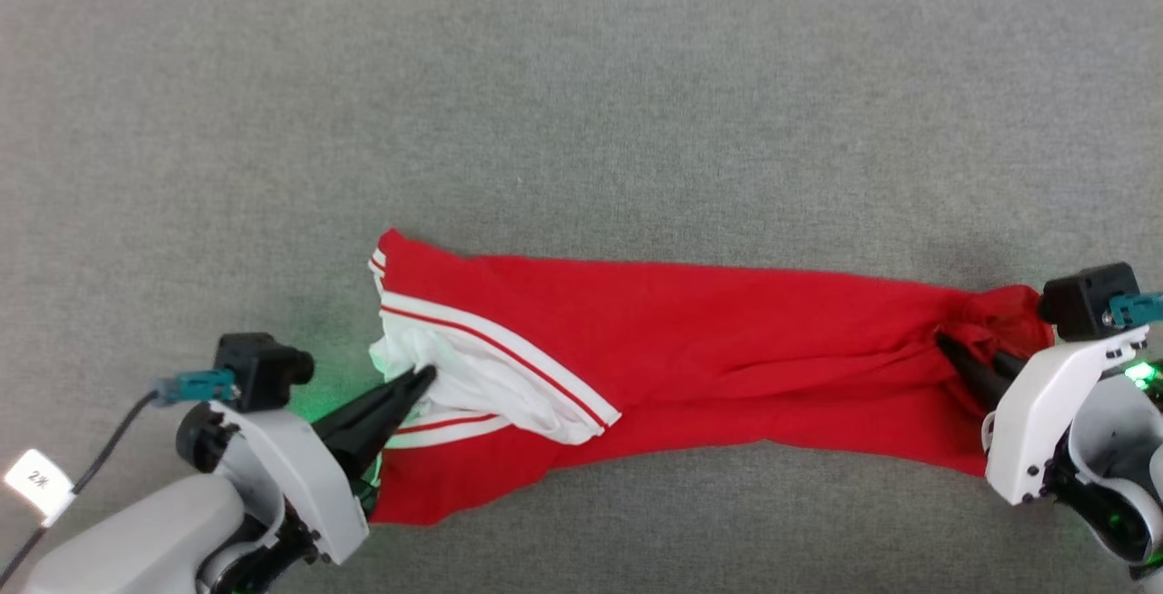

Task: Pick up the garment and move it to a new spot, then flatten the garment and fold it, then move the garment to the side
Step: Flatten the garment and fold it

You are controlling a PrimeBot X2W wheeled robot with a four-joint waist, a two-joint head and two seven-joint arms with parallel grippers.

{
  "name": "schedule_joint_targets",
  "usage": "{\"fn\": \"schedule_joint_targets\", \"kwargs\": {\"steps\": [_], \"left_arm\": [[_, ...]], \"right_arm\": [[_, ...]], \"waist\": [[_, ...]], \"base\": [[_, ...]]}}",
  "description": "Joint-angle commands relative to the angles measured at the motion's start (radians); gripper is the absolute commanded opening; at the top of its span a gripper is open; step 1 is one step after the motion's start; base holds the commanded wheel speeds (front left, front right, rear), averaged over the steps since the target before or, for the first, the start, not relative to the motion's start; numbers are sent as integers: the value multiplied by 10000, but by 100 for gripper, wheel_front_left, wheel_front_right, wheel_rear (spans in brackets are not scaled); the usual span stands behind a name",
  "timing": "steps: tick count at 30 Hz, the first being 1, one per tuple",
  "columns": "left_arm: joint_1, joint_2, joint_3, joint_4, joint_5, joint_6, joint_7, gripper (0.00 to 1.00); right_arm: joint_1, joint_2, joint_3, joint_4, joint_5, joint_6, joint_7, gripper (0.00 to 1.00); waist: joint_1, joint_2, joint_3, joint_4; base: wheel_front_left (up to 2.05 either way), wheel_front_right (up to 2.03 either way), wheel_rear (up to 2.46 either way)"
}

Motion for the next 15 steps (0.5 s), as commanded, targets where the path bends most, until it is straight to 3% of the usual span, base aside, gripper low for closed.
{"fn": "schedule_joint_targets", "kwargs": {"steps": [1,2,3,9,15], "left_arm": [[212,43,227,-19,6,37,15,65],[303,68,436,-81,19,37,13,87],[412,87,630,-144,63,37,13,100],[1307,-36,2003,-384,453,36,13,100],[2412,-761,3833,-123,1081,36,14,100]], "right_arm": [[392,146,110,150,66,-14,7,100],[417,108,49,41,115,-14,-32,100],[485,54,-40,-67,158,-14,-78,100],[965,-233,-809,-819,389,-12,-4,100],[1657,-370,-1901,-1214,440,-12,329,100]], "waist": [[-1,0,-309,-3],[-1,0,-401,-1],[-1,0,-498,7],[-1,0,-980,200],[-1,0,-1244,607]], "base": [[0,0,0],[0,0,0],[0,0,0],[0,0,0],[0,0,0]]}}
